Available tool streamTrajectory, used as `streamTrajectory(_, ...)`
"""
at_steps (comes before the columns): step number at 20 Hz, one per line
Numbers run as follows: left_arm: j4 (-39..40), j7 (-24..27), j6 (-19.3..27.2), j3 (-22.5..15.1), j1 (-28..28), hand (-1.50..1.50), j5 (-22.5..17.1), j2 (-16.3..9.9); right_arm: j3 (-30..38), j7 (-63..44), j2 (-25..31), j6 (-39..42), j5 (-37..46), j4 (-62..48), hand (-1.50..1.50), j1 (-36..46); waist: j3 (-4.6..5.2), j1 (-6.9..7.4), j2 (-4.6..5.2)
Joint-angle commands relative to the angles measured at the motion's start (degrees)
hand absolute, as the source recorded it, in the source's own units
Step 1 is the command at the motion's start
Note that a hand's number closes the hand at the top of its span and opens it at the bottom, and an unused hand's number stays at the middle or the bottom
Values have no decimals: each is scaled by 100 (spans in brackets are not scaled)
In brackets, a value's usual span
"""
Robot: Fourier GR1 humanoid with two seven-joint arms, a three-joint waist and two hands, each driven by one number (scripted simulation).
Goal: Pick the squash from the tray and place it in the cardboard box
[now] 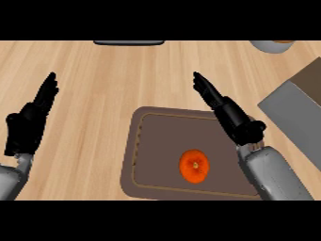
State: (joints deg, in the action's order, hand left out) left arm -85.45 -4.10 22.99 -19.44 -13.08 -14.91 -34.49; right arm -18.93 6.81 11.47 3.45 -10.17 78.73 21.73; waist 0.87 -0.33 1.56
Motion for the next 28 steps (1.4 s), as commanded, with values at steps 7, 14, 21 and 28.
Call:
streamTrajectory(7,-341,706,-799,-211,-20,0,95,-142,924,-748,2282,-290,1225,1488,-150,-17,-36,-563,-326)
streamTrajectory(14,-113,1214,-1472,17,-124,0,28,-170,1284,72,2681,-101,1451,2880,-150,-1484,-86,-110,-169)
streamTrajectory(21,92,1063,-1477,-68,-378,0,293,226,685,-326,3097,182,2601,3793,-150,-1932,-83,-77,-162)
streamTrajectory(28,67,1034,-1879,170,-347,0,39,-36,-491,-2557,3639,1507,3412,4809,-150,-1213,-66,44,-168)
